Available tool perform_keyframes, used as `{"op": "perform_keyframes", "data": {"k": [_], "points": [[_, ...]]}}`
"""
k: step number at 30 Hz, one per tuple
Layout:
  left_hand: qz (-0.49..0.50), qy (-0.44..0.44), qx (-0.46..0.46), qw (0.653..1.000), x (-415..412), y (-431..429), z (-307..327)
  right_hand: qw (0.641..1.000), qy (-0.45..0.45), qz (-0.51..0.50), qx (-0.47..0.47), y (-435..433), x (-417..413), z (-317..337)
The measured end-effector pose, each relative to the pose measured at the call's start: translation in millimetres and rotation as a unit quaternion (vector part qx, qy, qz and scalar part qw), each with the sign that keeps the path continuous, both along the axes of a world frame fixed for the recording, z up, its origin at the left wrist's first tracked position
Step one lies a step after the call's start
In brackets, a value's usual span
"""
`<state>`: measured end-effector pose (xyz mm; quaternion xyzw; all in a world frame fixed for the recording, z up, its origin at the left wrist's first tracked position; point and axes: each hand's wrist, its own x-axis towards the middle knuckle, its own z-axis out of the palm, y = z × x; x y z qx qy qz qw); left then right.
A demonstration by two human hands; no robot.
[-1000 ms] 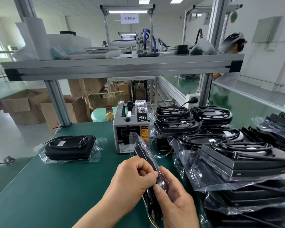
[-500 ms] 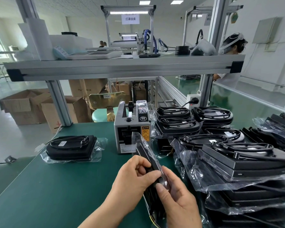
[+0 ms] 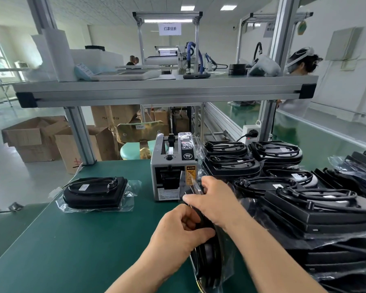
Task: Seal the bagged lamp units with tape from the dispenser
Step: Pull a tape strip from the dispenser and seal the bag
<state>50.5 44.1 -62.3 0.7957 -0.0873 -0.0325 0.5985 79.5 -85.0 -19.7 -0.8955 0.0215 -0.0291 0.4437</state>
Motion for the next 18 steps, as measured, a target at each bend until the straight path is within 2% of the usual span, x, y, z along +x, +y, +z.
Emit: {"op": "perform_keyframes", "data": {"k": [2,5,7,10,11,16,18], "points": [[-0.007,0.002,-0.004,1.000,-0.4,1.0,0.7,0.999,0.020,0.008,-0.044,6.3,15.7,-6.6],[-0.007,0.006,0.004,1.000,0.8,6.2,1.7,0.999,0.005,0.011,-0.045,5.7,27.5,-14.7],[-0.012,0.006,0.014,1.000,2.5,10.0,1.9,1.000,0.010,-0.004,0.020,3.6,31.9,-17.1],[-0.022,0.014,0.017,1.000,3.2,13.6,3.2,0.979,0.042,-0.027,0.200,1.5,34.0,-19.3],[-0.027,0.019,0.015,0.999,3.4,13.9,3.7,0.975,0.045,-0.029,0.214,1.3,34.1,-19.9],[-0.049,0.032,0.006,0.998,4.4,13.8,5.6,0.995,-0.011,-0.001,0.097,4.8,29.8,-19.3],[-0.050,0.034,0.015,0.998,4.4,14.3,6.3,1.000,-0.017,0.011,0.011,6.0,30.5,-19.6]]}}
